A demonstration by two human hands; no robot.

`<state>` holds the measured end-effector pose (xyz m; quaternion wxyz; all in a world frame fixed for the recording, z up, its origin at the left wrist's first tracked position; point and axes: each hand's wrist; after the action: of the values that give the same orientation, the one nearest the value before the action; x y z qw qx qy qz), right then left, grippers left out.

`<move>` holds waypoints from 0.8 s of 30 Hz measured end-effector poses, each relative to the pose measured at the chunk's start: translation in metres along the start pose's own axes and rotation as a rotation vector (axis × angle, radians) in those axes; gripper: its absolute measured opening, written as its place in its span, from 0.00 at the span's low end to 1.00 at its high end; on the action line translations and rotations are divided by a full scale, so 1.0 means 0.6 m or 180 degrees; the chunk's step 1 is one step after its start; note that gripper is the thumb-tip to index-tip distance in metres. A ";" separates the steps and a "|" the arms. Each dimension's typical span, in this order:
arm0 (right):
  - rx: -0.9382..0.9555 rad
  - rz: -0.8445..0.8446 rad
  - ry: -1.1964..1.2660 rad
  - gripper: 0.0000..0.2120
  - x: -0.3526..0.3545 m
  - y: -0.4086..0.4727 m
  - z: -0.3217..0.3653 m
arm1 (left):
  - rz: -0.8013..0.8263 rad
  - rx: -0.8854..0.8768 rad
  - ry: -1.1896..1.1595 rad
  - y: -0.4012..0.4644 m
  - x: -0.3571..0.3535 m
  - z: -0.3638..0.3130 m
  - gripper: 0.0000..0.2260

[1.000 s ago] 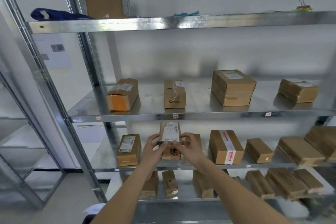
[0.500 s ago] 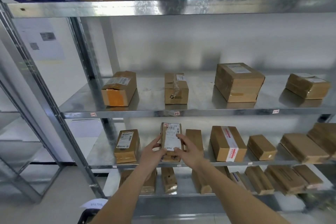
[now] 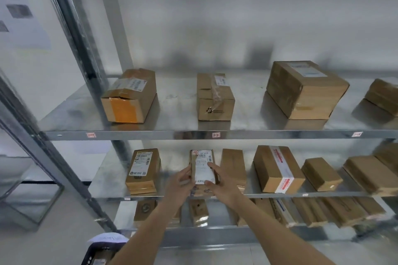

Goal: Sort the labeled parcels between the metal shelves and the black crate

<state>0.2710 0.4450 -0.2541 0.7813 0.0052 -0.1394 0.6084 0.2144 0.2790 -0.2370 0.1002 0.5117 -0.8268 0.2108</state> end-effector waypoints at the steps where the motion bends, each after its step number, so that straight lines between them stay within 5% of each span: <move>1: -0.0043 -0.0004 -0.0037 0.32 -0.002 0.013 -0.007 | 0.0036 -0.0048 0.0009 0.014 0.000 0.007 0.19; 10: -0.0540 0.0118 -0.0113 0.33 -0.024 0.124 -0.089 | 0.0116 0.0029 0.0224 0.147 -0.010 0.099 0.27; 19: -0.0773 -0.0011 -0.0300 0.36 -0.069 0.218 -0.176 | 0.0247 -0.0021 0.0646 0.250 -0.027 0.165 0.20; 24: -0.0494 -0.0128 -0.0506 0.33 -0.077 0.242 -0.213 | 0.0233 0.0175 0.0619 0.279 -0.032 0.196 0.24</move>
<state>0.1498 0.4617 -0.4109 0.7778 -0.0043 -0.2475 0.5777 0.0803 0.3061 -0.3900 0.1580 0.4609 -0.8252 0.2856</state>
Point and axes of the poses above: each hand's wrist, its own y-axis towards the middle knuckle, its own x-axis out of the back of the hand, z = x × y, and after that the axes turned 12 degrees about y, right-handed
